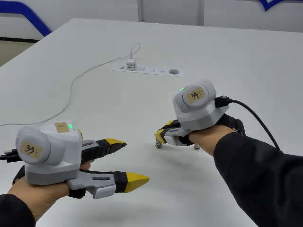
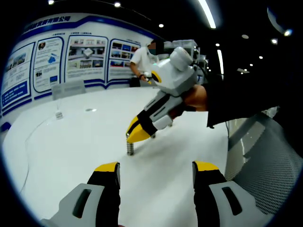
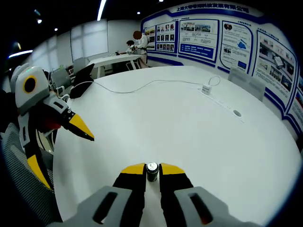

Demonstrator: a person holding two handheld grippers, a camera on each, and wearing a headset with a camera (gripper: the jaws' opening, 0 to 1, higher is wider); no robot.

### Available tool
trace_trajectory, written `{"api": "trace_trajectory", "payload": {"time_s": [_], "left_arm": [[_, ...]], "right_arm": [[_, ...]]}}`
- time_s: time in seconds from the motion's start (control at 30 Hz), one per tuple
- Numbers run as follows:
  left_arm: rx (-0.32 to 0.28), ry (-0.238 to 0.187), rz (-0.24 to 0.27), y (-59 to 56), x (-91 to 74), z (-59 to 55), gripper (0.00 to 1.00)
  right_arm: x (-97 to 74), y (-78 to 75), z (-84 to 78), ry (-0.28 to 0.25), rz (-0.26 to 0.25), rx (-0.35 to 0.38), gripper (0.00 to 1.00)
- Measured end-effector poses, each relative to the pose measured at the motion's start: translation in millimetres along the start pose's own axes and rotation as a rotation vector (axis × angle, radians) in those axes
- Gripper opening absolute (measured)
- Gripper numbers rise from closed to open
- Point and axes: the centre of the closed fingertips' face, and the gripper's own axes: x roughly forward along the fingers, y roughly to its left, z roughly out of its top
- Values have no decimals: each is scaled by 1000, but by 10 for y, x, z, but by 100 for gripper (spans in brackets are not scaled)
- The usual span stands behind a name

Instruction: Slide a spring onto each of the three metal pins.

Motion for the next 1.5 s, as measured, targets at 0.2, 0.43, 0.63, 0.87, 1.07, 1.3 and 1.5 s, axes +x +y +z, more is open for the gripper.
{"api": "trace_trajectory", "payload": {"time_s": [0.2, 0.43, 0.63, 0.87, 1.07, 1.3, 1.5], "left_arm": [[0, -1, -1, -3, 5, 4, 64], [0, 0, -1, -7, 12, 11, 64], [-1, 1, -1, -11, 15, 12, 65], [-3, 4, -4, -23, 26, 6, 66], [-6, 7, -6, -23, 23, -3, 67], [-8, 15, -10, -35, 20, -23, 68], [-7, 19, -7, -28, 10, -37, 69]], "right_arm": [[-11, -5, -20, 5, -2, 2, 15], [-73, -7, -40, -4, -5, 7, 18], [-157, 29, -102, -10, -3, 11, 22], [-269, 92, -182, -22, -1, 14, 22], [-383, 147, -237, -33, 0, 8, 23], [-506, 215, -325, -40, 3, -4, 25], [-653, 212, -455, -34, -2, -9, 26]]}}
